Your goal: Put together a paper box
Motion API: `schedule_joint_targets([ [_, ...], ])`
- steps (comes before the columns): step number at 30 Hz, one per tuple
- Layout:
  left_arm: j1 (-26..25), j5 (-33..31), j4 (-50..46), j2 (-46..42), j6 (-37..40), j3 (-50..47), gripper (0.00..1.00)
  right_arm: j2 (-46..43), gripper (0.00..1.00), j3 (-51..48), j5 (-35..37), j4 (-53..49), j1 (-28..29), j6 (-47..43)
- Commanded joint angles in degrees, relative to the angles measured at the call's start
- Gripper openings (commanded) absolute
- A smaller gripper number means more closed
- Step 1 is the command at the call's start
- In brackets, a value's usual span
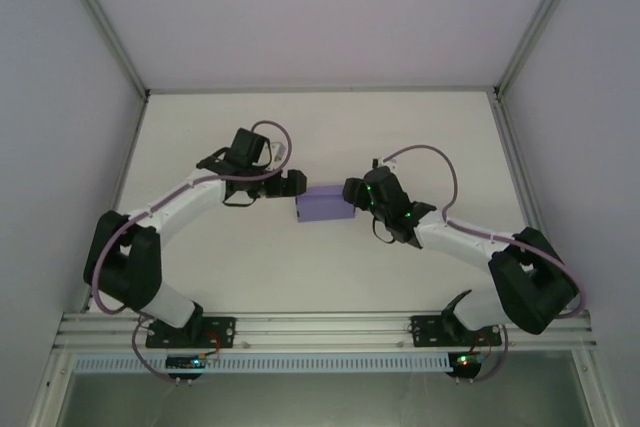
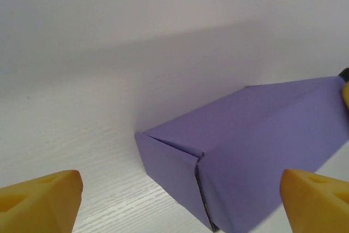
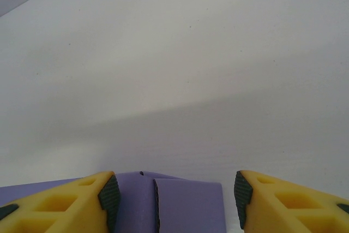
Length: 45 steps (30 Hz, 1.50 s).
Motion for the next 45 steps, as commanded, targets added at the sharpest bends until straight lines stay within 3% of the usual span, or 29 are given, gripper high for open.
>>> schedule_joint_targets([
  [1, 1.0, 7.29, 4.76, 2.08, -3.62, -2.81, 0.84, 2.65, 0.6, -4.32, -3.49, -11.04, 0.46, -0.77],
  [7, 3.27, 13.25, 12.71, 3.75, -8.05, -10.57, 0.56, 2.75, 0.55, -8.53, -8.87, -4.52, -0.19, -2.41],
  [12, 3.51, 13.33, 15.11, 4.23, -8.69, -14.42, 0.3, 3.33, 0.42, -14.18, -15.39, 5.61, -0.64, -4.46],
  [15, 3.51, 12.63, 15.86, 4.67, -9.05, -15.35, 0.1, 4.32, 0.25, -15.54, -17.96, 7.35, -1.08, -4.9],
  [19, 3.49, 11.67, 15.95, 4.76, -9.34, -16.14, 0.0, 5.58, 0.17, -16.9, -19.83, 9.82, -1.17, -5.16],
  [25, 3.45, 10.72, 15.95, 4.41, -9.39, -17.48, 0.0, 8.97, 0.0, -20.66, -18.7, 20.44, -0.56, -8.44],
  [33, 3.43, 9.17, 13.77, 4.33, -7.94, -16.72, 0.0, 12.76, 0.0, -22.25, -16.14, 26.94, 1.15, -17.02],
  [36, 3.41, 9.02, 12.12, 4.19, -6.92, -14.91, 0.0, 11.79, 0.0, -21.23, -19.47, 26.34, 0.25, -17.0],
  [37, 3.41, 8.99, 11.64, 4.04, -6.53, -14.24, 0.04, 10.56, 0.0, -19.96, -19.96, 24.01, 0.1, -17.33],
  [40, 3.34, 8.42, 10.09, 3.58, -4.86, -11.15, 0.32, 6.12, 0.0, -14.29, -19.84, 12.43, -0.01, -18.51],
  [45, 3.25, 7.11, 8.72, 2.92, -2.5, -4.79, 0.67, 2.49, 0.19, -5.63, -16.9, 2.5, -0.16, -19.49],
])
